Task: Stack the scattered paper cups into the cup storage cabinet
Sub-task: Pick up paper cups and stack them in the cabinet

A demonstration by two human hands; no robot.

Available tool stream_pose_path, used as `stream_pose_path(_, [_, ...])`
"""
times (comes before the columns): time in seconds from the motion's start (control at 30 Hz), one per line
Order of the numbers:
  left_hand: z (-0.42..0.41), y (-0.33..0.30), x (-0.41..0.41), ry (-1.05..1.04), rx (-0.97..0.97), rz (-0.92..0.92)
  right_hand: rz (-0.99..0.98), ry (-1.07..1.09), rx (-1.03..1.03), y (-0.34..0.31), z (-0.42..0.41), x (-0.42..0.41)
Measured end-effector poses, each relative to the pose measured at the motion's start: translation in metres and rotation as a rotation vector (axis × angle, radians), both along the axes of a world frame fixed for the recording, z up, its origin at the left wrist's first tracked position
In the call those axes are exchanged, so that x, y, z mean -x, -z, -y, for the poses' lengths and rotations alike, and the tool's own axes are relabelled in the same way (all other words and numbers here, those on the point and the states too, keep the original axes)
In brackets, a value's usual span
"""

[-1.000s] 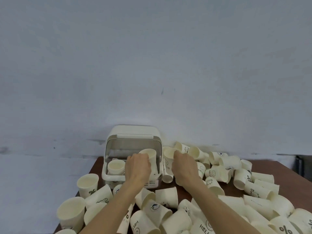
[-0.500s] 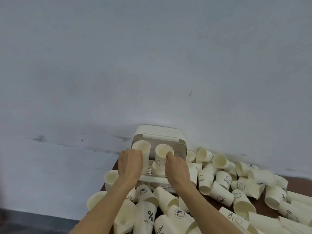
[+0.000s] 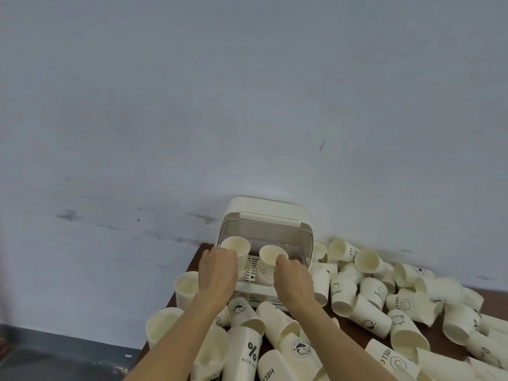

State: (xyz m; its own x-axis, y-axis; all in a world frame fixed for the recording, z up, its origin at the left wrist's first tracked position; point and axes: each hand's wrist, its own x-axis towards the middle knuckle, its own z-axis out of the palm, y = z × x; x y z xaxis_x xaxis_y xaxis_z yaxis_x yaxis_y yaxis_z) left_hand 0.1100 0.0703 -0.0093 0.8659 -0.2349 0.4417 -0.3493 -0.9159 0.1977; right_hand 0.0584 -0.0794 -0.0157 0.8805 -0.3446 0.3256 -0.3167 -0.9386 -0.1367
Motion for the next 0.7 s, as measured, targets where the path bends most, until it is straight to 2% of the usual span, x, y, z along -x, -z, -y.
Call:
stream_pose_path(0.37, [0.011, 0.022, -0.008, 0.058, -0.144, -0.044, -0.077, 0.002, 0.005, 0.015, 0.001, -0.007])
stream_pose_path(0.7, [0.018, 0.038, -0.015, 0.079, -0.173, -0.081, -0.097, -0.021, 0.042, 0.027, 0.005, -0.008])
